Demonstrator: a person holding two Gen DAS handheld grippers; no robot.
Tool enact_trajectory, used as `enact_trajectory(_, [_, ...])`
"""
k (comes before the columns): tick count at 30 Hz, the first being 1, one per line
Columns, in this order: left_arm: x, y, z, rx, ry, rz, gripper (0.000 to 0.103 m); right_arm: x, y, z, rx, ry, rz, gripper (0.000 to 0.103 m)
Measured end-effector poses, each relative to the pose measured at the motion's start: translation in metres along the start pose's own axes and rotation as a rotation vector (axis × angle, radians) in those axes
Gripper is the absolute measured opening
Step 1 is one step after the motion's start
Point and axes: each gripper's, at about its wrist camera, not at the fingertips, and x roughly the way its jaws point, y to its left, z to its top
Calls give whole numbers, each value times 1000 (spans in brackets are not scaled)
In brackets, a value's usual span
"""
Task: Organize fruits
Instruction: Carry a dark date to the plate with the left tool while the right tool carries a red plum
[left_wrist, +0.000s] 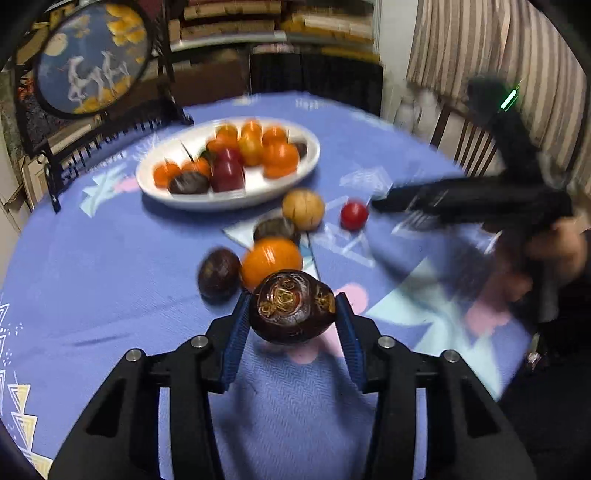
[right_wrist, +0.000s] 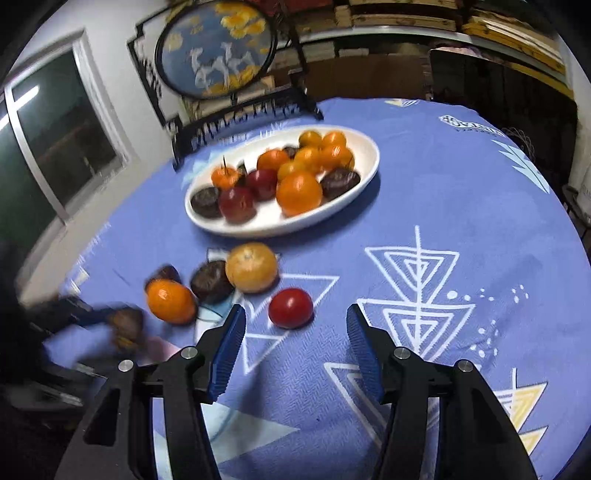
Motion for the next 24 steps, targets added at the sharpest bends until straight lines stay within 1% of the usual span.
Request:
enact_trajectory(3, [-22,4,2,-12,-50,7,45,18,10,4,-53,41,-41,57])
enact_trajectory(6, [-27,11,-1,-37,-49,12,45,38,19,11,-89,76,-54,56])
enact_trajectory(7, [-27,13,-2,-46,-43,17,45,43,20,12,-94,88,-60,51])
enact_trajectory(8, [-26,17,-3,-57,-37,20,45,47,21,12,-95,97,-79,39])
enact_trajectory(9, [-25,20,-5,-64,-34,19,45,46,22,12,-99,91,-84,31])
enact_trajectory(11, [-26,25,-8,-79,-33,22,45,41,23,10,-91,94,-50,31])
enact_trajectory(14, [-23,34,-6,-97,-32,28,45,29,22,7,-91,69,-46,31])
enact_trajectory(18, [-20,44,8,-113,-45,28,45,1,11,14,-39,5,35,31])
enact_trajectory(20, [-17,51,23,-119,-57,26,45,-10,3,28,-2,-31,72,31])
enact_trajectory(22, [-11,61,41,-128,-70,22,45,-13,-1,45,19,-48,83,31])
enact_trajectory(24, [0,76,66,-145,-80,19,45,-11,-6,67,32,-67,100,31])
